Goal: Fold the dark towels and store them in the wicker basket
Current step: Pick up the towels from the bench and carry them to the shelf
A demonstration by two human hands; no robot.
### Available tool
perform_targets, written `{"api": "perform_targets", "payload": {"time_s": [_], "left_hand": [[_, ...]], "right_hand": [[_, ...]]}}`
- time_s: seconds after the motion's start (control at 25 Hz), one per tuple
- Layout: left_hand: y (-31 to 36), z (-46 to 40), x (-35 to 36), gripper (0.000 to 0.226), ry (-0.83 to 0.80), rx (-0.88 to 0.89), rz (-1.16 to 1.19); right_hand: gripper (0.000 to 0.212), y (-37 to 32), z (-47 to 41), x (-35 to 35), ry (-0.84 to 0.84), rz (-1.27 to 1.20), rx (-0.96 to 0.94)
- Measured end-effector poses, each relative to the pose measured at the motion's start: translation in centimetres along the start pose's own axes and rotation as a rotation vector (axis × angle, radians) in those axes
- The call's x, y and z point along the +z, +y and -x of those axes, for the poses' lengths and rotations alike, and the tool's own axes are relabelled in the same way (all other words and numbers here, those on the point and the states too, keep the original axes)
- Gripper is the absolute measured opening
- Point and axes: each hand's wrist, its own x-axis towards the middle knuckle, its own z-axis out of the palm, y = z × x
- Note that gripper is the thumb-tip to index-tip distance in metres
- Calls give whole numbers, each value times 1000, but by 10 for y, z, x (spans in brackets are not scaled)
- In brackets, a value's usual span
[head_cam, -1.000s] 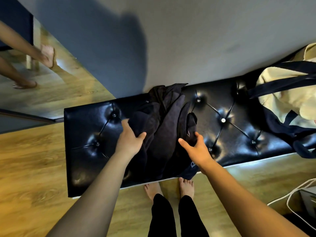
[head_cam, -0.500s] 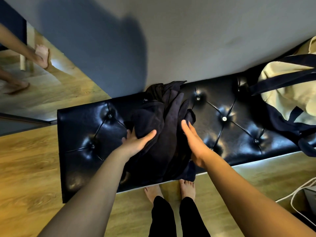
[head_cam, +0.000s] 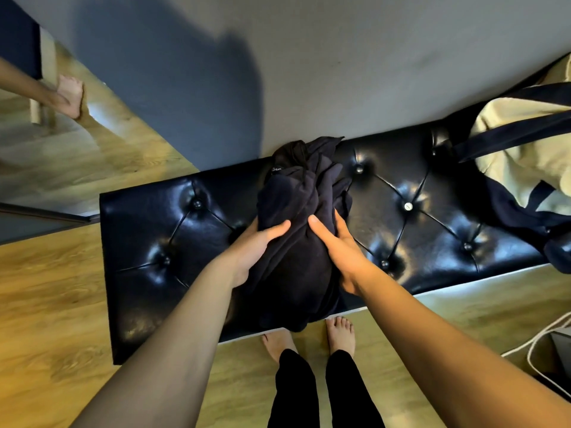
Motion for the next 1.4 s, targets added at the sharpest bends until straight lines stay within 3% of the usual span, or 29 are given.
{"api": "perform_targets", "payload": {"time_s": [0.2,0.56,0.76,0.88,1.04,1.16,1.28,1.4], "left_hand": [[15,30,4,57,-19,58,-18],[44,156,16,51,20,126,56],[15,244,19,37,131,163,188],[-23,291,22,34,207,180,333],[-103,353,23,45,328,245,577],[-167,401,26,45,448,256,759],[-255,461,29,49,579,302,933],[-358,524,41,55,723,340,1106]], "right_hand": [[124,-22,24,-8,-10,35,-46],[96,-70,132,2,-65,90,-117],[115,-61,194,22,-191,184,-105],[103,-51,223,34,-278,309,-75],[93,-24,267,68,-452,522,-61],[97,9,303,101,-605,670,-53],[101,72,352,140,-802,862,-34],[92,158,415,177,-983,1029,-3]]}}
